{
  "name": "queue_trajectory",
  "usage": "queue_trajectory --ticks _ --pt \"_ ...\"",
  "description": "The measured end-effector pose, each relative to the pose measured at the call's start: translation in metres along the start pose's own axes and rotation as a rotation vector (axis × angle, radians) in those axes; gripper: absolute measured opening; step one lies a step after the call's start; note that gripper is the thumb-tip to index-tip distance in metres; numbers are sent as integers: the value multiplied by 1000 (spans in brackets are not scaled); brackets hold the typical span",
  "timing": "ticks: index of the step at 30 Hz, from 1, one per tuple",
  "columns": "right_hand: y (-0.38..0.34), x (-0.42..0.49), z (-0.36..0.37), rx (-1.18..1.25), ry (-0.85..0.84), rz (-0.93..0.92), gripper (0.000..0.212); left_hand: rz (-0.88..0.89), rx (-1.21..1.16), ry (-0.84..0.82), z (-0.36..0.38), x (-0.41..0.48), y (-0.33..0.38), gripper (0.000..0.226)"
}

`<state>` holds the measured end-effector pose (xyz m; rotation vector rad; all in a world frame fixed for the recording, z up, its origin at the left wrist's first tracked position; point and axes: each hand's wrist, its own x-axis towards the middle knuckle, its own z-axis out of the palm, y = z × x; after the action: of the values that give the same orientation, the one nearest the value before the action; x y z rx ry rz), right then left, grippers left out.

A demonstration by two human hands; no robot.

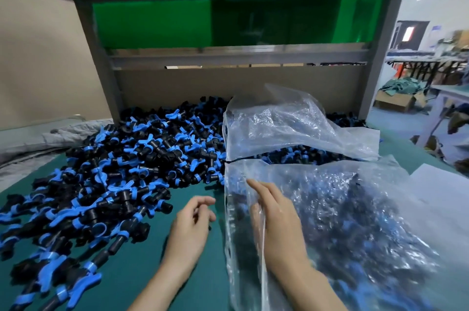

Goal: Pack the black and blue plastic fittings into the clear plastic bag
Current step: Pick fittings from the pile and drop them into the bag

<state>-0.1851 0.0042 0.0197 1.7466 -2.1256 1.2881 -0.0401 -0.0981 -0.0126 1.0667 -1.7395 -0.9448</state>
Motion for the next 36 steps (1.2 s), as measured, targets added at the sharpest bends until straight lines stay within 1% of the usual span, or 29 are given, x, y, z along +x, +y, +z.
queue_trajectory --ticks 2,3,5,8,11,14,16,19,23,27,29,31,33,36 --pt "9 -2 6 11 -66 84 45 -51 154 49 -4 5 -12 26" --pt "11 -3 8 33 -84 134 43 -43 250 73 -6 9 -17 22" --pt "14 -5 9 83 -80 198 43 -33 432 63 -2 12 -10 19" --pt "14 -4 10 47 -112 210 54 32 664 63 8 20 -5 30" --pt "13 -3 11 29 -107 221 65 86 844 51 14 35 -4 44" --pt "15 -4 12 23 -98 219 66 130 925 47 21 49 -5 49" --pt "17 -4 12 28 -98 226 67 155 919 13 23 59 -7 49" --pt "17 -3 12 39 -95 225 66 158 895 6 24 66 -9 47" --pt "18 -5 12 41 -97 229 64 199 815 11 23 64 -11 33" --pt "18 -6 12 52 -93 229 63 180 701 40 18 60 -11 26" --pt "18 -6 13 52 -88 228 63 132 552 86 14 58 -11 21" --pt "19 -6 13 56 -82 229 63 60 308 150 11 56 -11 15" --pt "20 -6 13 59 -74 230 66 6 98 200 8 53 -10 14" --pt "20 -5 13 60 -66 228 69 -26 -82 252 4 48 -8 15"
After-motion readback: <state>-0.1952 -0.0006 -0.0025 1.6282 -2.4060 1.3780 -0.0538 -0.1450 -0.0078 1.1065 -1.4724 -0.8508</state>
